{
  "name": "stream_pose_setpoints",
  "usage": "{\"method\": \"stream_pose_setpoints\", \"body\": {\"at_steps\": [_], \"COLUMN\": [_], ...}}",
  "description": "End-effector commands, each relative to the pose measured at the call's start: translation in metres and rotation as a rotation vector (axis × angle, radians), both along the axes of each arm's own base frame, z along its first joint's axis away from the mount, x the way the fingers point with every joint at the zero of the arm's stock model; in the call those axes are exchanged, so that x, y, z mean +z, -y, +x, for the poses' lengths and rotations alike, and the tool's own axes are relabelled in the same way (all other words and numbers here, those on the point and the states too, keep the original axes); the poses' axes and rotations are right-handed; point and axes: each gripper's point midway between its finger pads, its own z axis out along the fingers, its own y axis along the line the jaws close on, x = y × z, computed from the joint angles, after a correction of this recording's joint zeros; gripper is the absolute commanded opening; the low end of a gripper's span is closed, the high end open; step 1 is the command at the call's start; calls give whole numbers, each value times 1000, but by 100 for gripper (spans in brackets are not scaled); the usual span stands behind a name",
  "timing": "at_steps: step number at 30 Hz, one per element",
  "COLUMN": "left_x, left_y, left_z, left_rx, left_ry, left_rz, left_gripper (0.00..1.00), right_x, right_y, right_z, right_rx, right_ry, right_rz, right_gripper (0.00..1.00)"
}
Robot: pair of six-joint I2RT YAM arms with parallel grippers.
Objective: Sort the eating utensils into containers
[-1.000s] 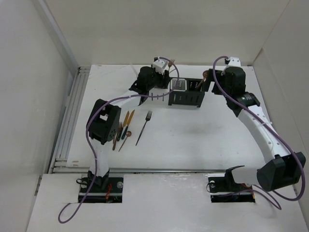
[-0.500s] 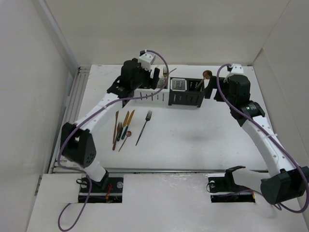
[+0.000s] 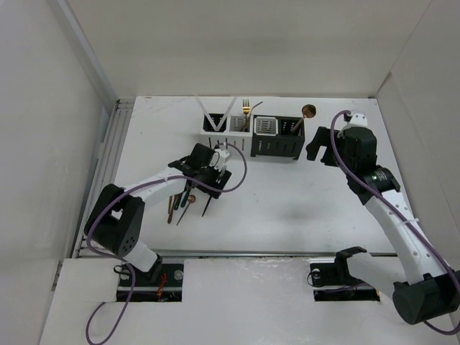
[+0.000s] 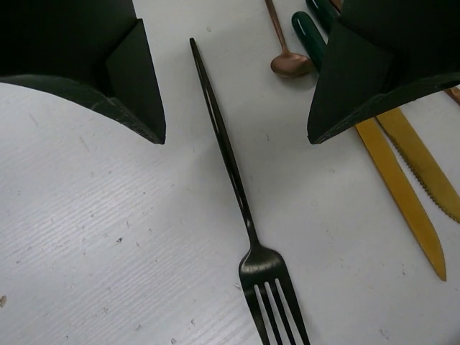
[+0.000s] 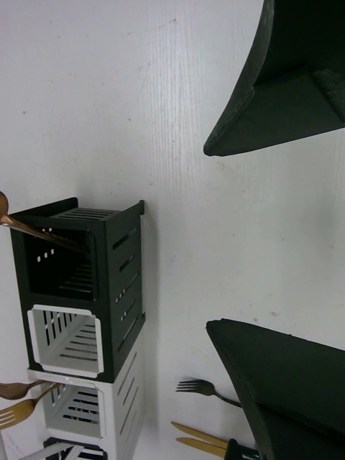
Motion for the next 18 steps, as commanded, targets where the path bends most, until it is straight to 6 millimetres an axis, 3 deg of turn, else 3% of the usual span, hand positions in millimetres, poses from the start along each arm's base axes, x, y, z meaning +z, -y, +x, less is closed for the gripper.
{"method": "stream_pose_setpoints", "body": {"at_steps": [1,6,7,9,11,13,17,18], "left_x": [-8,-38,-37,-52,-51,-39,-24,-12], "left_y": [6,15,20,19,28,38,38,40], "left_z": [3,6,13,6,4,3,8,14], "left_rx": [-11,-8,1,3,-11,-40,-33,-33], "left_ry": [37,-16,-15,-86,-111,-105,-106,-92], "left_rz": [-7,25,17,48,8,-51,-83,-108], "left_gripper": [77,62,46,23,3,0,0,0], "right_x": [8,9,9,8,8,13,17,19], "right_y": [-1,4,6,9,13,13,13,15], "right_z": [-9,-17,-16,-21,-23,-26,-30,-31], "right_rx": [-7,-33,-43,-57,-74,-78,-91,-99], "right_ry": [19,21,22,11,11,17,26,40], "right_rz": [13,23,19,21,12,24,55,56], "right_gripper": [100,100,100,100,100,100,99,99]}}
